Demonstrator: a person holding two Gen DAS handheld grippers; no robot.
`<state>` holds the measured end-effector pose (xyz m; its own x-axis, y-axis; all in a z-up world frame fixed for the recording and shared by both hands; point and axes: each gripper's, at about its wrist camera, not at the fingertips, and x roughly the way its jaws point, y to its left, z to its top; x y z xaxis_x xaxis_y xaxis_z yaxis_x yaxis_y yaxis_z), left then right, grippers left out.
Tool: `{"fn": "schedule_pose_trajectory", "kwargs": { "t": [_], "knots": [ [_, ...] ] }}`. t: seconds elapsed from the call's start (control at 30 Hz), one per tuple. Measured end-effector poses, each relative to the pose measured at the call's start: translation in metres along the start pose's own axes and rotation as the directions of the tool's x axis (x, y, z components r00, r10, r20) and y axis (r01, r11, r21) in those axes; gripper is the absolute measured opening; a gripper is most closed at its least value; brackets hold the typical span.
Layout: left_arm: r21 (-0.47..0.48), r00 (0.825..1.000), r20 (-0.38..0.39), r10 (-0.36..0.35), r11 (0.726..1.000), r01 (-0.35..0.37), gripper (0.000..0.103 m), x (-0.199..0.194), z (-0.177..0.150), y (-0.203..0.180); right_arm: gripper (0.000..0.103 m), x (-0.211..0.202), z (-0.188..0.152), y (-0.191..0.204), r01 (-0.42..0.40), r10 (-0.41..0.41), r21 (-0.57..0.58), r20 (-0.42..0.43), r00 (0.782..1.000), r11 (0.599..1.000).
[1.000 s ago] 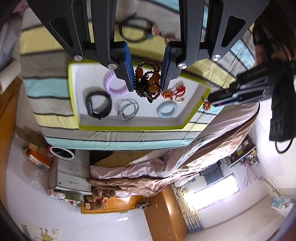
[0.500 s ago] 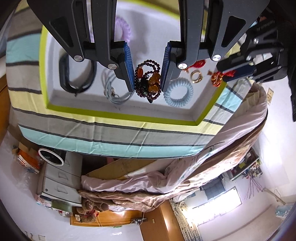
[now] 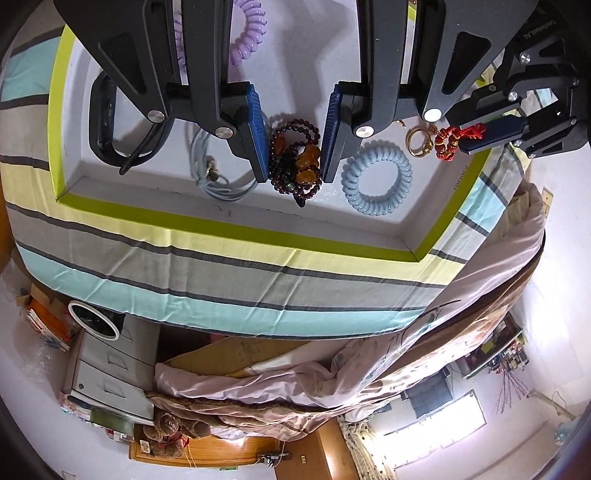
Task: Organize jewelry
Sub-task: 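Carry the bead bracelet and red tassel into the box, opening both grippers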
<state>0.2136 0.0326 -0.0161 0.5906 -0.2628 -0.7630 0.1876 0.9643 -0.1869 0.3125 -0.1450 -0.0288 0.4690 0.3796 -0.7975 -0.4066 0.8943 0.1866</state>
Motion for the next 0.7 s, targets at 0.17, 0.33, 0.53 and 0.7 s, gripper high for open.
{"fn": "schedule_pose_trajectory", "kwargs": {
  "t": [0.17,0.33,0.53,0.7],
  "knots": [
    [0.0,1.0,-0.003,0.003,1.0,-0.003,0.021,0.0013,0.0002,-0.0003,0.029,0.0,-0.0001,0.0,0.01,-0.01,-0.005,0.004,1.0,1.0],
    [0.002,1.0,-0.002,0.014,1.0,-0.014,0.023,0.0012,0.0011,-0.0021,0.031,0.0013,0.0001,0.0016,0.019,-0.019,-0.015,0.005,1.0,1.0],
    [0.005,1.0,-0.005,0.005,1.0,-0.005,0.028,0.0004,0.0005,-0.0042,0.039,0.0001,0.002,0.0022,0.02,-0.02,-0.014,0.015,1.0,1.0],
    [0.004,1.0,0.012,0.003,1.0,-0.003,0.038,-0.0055,0.0011,-0.007,0.042,-0.0056,0.0014,0.0025,0.01,-0.01,-0.005,0.031,0.999,1.0]
  ]
}}
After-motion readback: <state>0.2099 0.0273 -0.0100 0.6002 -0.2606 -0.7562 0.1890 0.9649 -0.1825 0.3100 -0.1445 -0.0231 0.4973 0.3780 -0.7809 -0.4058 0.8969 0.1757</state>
